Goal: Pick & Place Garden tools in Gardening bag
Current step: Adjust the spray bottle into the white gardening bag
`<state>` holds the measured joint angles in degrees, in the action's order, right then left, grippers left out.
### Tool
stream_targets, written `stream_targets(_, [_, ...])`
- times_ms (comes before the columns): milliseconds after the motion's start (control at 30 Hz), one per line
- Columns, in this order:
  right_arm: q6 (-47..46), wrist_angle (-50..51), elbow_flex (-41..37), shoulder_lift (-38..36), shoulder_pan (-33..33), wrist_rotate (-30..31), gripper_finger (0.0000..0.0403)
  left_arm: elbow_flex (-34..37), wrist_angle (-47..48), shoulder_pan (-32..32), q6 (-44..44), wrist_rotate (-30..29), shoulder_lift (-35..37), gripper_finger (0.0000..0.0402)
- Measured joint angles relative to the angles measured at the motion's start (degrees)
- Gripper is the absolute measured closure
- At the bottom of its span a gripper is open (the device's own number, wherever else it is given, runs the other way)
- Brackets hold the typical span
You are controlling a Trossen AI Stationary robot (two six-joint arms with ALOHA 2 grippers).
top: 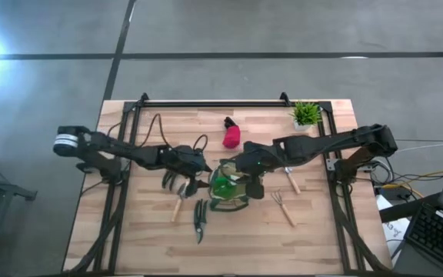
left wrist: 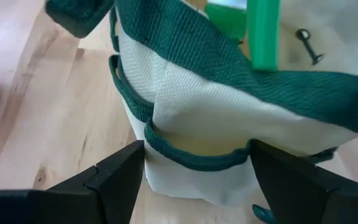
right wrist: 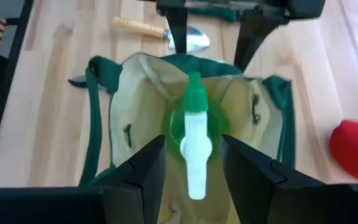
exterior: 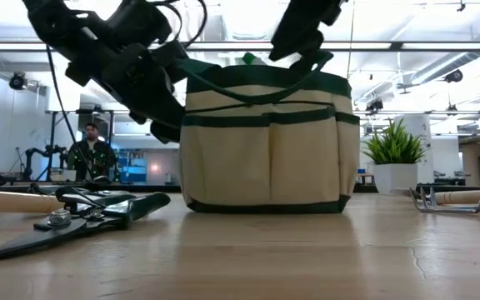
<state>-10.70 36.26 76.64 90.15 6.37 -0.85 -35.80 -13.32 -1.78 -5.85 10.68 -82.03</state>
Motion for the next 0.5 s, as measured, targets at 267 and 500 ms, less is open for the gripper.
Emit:
stream_targets(267, [-2.4,-2.3,-4.1,-0.2,0.6,3.9,0.0228,-1.1,0.7,0.0,0.0,0.0,-1.1,0.0108])
stream_targets(500, [-1.9,-8.1,-5.9,0.3,0.6,4.0,0.0223,-1.0,1.3,0.0,-0.1,0.0,0.7,0.0108])
